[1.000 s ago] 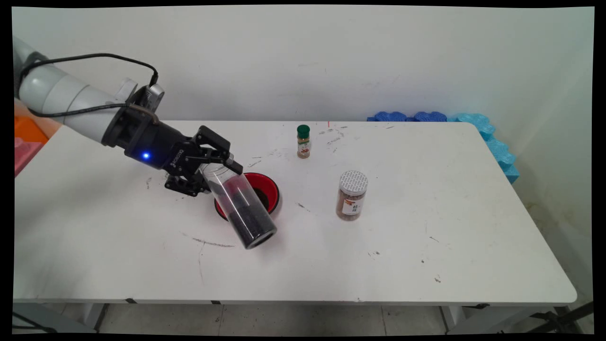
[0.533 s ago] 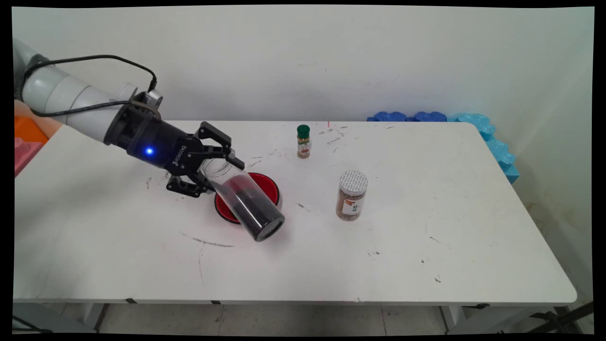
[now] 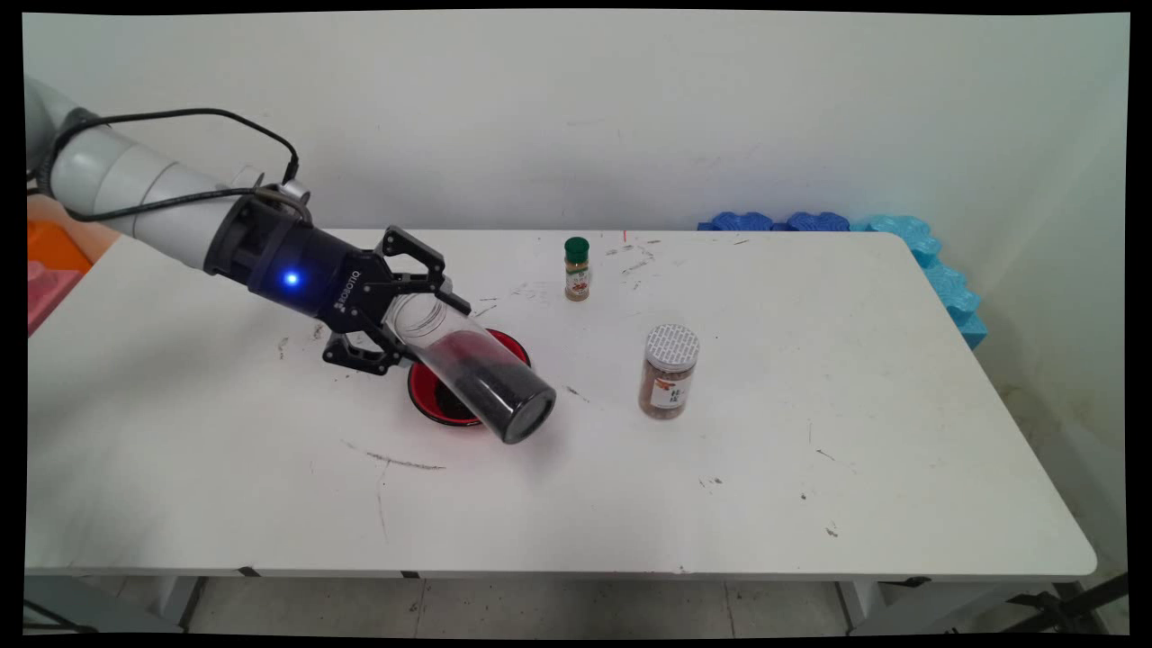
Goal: Pour the black seasoning powder in the red bowl
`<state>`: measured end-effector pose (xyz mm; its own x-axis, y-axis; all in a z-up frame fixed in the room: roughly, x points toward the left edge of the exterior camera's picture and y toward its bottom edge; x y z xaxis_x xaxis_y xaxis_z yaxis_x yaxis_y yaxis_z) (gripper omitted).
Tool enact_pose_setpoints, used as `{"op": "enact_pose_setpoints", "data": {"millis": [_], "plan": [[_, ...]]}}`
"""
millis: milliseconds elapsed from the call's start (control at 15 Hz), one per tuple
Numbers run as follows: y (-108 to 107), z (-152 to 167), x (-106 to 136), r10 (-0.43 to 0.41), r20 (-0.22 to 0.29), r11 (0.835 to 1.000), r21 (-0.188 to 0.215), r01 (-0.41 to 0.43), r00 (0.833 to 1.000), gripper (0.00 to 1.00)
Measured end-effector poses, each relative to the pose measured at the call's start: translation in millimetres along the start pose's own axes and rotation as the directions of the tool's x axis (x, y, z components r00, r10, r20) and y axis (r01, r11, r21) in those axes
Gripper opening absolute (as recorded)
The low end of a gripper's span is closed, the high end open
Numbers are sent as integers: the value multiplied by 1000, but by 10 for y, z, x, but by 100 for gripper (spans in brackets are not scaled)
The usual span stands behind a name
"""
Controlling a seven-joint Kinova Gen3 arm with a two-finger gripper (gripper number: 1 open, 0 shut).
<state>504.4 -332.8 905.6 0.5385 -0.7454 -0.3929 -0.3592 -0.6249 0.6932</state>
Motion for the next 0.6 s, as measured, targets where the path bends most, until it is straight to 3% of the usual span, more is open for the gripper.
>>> {"op": "enact_pose_setpoints", "data": {"millis": [600], "plan": [[-22,59,49,-159,19,987,-35,160,987,0]]}}
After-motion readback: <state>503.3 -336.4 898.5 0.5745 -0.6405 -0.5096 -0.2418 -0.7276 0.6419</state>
